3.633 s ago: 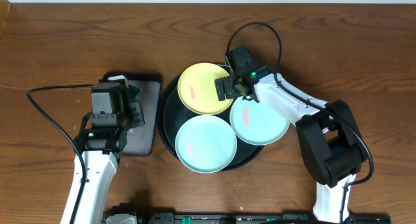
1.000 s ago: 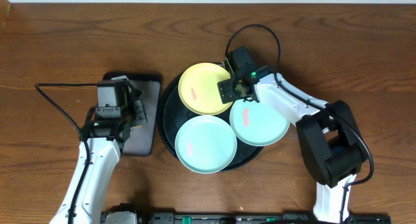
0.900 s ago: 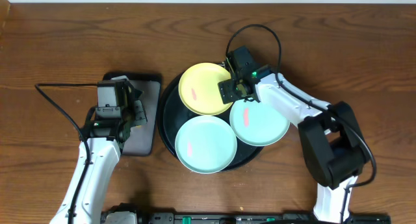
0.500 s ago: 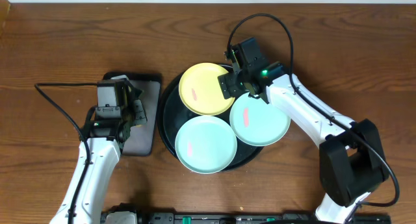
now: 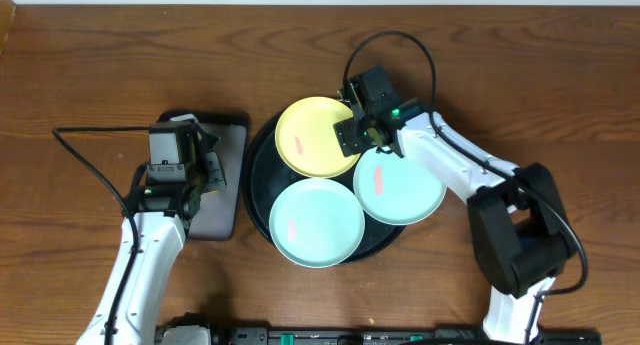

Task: Clean dirty plates on tray and stack at the side

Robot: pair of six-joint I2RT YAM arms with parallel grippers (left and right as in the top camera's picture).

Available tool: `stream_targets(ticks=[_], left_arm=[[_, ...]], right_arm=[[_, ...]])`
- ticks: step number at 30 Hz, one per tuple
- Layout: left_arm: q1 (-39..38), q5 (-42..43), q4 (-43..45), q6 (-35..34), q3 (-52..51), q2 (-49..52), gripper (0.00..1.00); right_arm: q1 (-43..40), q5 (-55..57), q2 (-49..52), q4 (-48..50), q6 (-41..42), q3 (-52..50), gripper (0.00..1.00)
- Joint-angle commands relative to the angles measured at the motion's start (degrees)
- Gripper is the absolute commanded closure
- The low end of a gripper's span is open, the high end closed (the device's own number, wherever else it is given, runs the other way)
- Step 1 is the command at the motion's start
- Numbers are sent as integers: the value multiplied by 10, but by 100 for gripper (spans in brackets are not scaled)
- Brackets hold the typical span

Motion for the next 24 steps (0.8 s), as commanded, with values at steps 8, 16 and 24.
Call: stream_targets(ticks=[8,16,24], left_arm=[[0,-3,7,3,-2,-2,93],[0,-3,10,4,-2,-2,92],[0,-3,35,30,-2,-2,92]], right_arm=[[8,-6,52,32,1,3,48],[6,-6,50,42,3,4,98],[15,-4,-2,25,3,4,99]])
